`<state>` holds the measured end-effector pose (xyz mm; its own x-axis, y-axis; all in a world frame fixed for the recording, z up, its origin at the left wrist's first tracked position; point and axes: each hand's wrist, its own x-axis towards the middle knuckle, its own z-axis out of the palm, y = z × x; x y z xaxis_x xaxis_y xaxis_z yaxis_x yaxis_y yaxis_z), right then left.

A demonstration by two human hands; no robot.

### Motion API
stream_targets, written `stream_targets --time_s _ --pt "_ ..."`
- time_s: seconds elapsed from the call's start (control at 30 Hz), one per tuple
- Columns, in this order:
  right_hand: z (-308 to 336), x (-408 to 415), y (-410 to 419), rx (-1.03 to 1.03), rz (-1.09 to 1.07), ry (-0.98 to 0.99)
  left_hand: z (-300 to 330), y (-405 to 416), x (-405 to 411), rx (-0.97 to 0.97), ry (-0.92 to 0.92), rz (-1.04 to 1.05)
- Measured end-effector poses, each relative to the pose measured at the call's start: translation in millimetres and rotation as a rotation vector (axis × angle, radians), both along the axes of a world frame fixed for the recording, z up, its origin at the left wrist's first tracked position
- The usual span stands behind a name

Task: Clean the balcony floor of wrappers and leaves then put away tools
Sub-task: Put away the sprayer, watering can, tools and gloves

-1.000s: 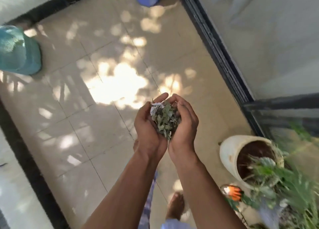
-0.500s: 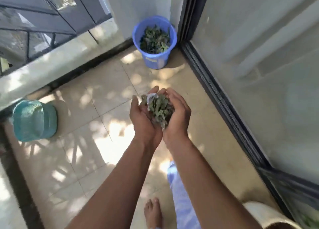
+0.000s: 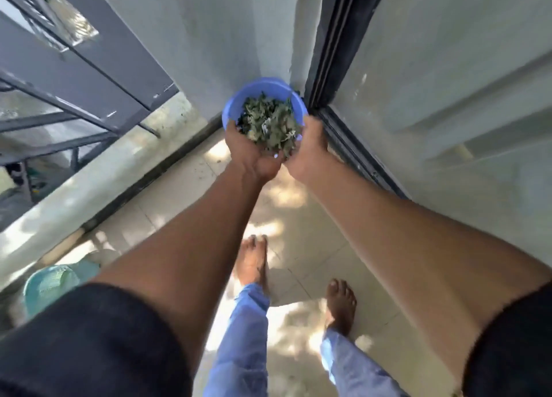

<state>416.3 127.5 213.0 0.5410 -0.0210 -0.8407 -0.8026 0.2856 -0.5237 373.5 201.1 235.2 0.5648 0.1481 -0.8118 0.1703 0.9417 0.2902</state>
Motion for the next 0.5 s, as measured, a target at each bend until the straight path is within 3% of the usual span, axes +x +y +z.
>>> stream_targets --time_s 0.17,0.3,0.37,0.5 --pt "1.4 29.5 23.2 0.209 -0.086 0.061 3.7 46.0 24.9 -0.084 0.030 -0.016" --pt "12.9 33.2 33.4 0.195 -0.036 0.139 5.0 62.3 33.5 0.043 0.086 -0.083" --pt "20.6 27.8 34.2 0.118 0.003 0.078 3.8 62.4 32.3 0.133 0.089 -0.215" --pt "21.2 -3.3 12.5 -0.279 0.183 -0.168 12.8 36.4 13.8 0.400 0.135 -0.627"
